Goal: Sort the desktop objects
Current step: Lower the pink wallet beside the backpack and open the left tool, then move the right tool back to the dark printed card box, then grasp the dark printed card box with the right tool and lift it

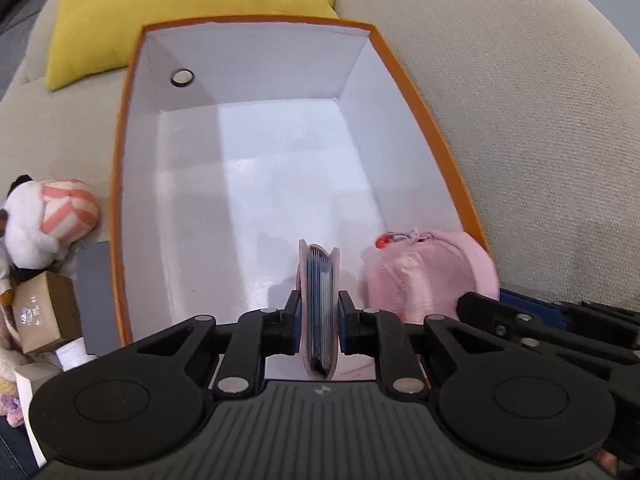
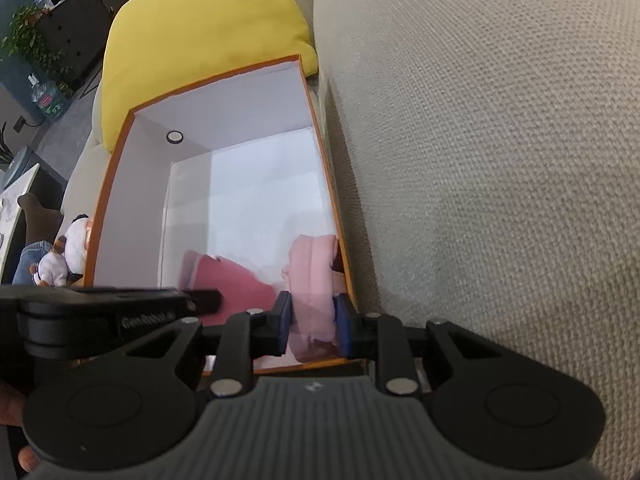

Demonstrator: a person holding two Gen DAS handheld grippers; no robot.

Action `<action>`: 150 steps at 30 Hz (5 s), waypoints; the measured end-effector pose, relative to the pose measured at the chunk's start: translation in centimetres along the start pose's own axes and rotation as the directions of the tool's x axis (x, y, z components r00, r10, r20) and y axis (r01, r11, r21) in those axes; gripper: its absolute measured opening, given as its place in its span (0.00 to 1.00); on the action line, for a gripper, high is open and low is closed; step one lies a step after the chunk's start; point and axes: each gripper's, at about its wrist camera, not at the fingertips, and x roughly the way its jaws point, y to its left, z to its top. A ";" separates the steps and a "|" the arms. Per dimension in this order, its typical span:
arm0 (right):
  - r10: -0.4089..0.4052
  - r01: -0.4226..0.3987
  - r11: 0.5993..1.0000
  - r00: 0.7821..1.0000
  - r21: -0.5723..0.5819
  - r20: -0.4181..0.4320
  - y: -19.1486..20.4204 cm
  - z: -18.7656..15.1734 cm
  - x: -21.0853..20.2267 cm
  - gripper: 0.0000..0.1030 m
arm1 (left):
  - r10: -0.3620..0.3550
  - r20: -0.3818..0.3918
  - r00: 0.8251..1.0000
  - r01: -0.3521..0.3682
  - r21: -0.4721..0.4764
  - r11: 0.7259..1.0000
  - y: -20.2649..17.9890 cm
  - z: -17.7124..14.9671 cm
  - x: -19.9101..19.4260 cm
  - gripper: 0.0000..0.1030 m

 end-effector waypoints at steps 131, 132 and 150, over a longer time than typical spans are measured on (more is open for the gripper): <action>-0.026 -0.282 0.734 0.898 -0.618 -0.439 23.2 -12.0 10.2 0.56 | -0.016 0.043 0.999 0.020 -0.105 0.994 20.3 -17.6 -11.3 0.49; -0.033 -0.289 0.728 0.891 -0.622 -0.453 23.2 -12.2 10.5 0.56 | -0.028 0.030 0.999 0.031 -0.092 0.995 19.8 -18.2 -11.1 0.41; 0.012 -0.364 0.750 0.842 -0.552 -0.539 22.1 -12.7 12.0 0.56 | 0.049 -0.062 0.997 -0.053 -0.049 0.997 18.0 -21.4 -2.9 0.17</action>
